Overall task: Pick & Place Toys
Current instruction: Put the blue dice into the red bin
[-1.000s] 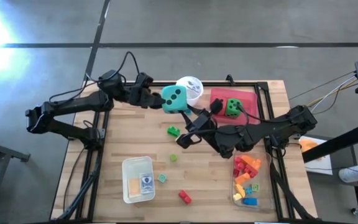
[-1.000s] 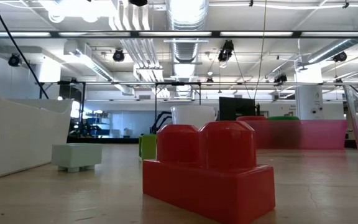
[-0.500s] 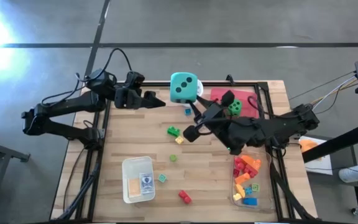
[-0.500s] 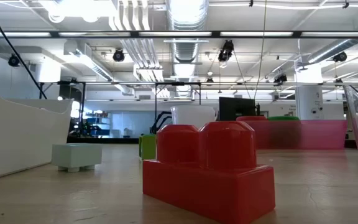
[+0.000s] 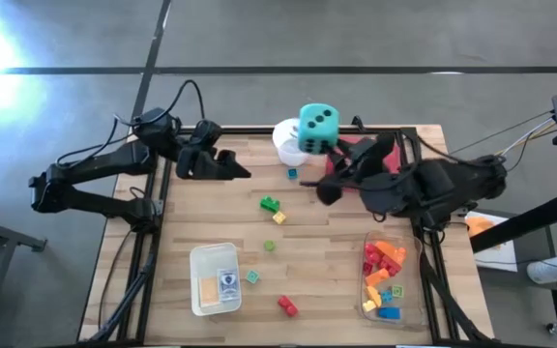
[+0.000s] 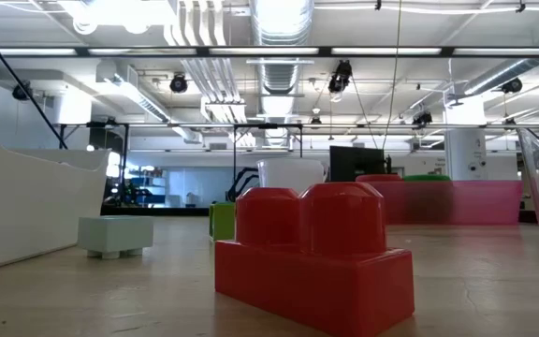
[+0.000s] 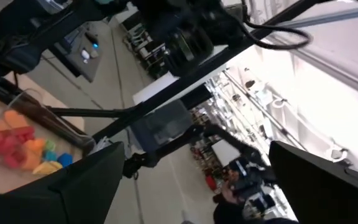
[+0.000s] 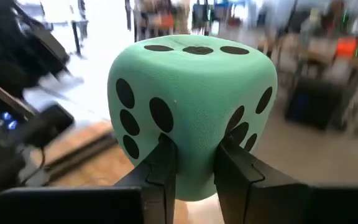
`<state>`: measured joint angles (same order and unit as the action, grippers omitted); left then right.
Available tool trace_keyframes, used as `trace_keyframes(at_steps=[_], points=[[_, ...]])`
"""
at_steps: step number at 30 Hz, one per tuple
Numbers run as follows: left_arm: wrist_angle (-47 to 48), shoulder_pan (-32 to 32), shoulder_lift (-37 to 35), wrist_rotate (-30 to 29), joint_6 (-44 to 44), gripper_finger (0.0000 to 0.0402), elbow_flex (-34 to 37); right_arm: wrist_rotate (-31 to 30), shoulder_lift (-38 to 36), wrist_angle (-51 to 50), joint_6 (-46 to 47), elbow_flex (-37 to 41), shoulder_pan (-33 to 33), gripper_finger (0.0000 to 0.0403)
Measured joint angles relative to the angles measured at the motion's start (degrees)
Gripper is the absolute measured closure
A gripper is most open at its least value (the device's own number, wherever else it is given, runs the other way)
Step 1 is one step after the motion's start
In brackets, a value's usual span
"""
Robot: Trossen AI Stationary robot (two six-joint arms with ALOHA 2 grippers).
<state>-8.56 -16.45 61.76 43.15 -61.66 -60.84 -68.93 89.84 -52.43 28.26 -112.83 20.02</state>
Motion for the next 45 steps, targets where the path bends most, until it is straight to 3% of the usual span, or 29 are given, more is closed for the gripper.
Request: trace_keyframes(at_steps=[6,9,12,19,27,38,45], points=[[2.17,-0.11,-1.75,0.12,2.31,0.0003,0.04,10.39,-0.09,-32.1,29.85,-7.3,-1.99,0.0333],[2.59,-0.14,-1.81,0.1,2.3,0.0003,0.04,16.33,-0.15,-37.6,36.4,-8.57,-3.81,0.0334],[3.05,-0.15,-1.82,0.1,1.78,0.0003,0.07,22.94,-1.49,-36.61,35.01,-8.0,-6.43,0.0336],[5.21,-0.16,-1.73,1.54,1.15,0.0003,0.04,30.24,-3.75,-37.54,37.54,-5.18,-12.0,0.0337],[5.42,-0.2,-1.73,6.48,0.76,0.0003,0.06,43.51,-5.29,-37.55,27.57,-2.41,-18.81,0.0338],[5.67,-0.2,-1.73,7.77,1.15,0.0003,0.04,59.99,-13.44,-37.63,22.16,10.19,-32.82,0.0338],[5.67,-0.2,-1.71,6.94,-1.31,0.0003,0.04,62.15,-14.94,-37.61,25.33,17.1,-43.08,0.0345]])
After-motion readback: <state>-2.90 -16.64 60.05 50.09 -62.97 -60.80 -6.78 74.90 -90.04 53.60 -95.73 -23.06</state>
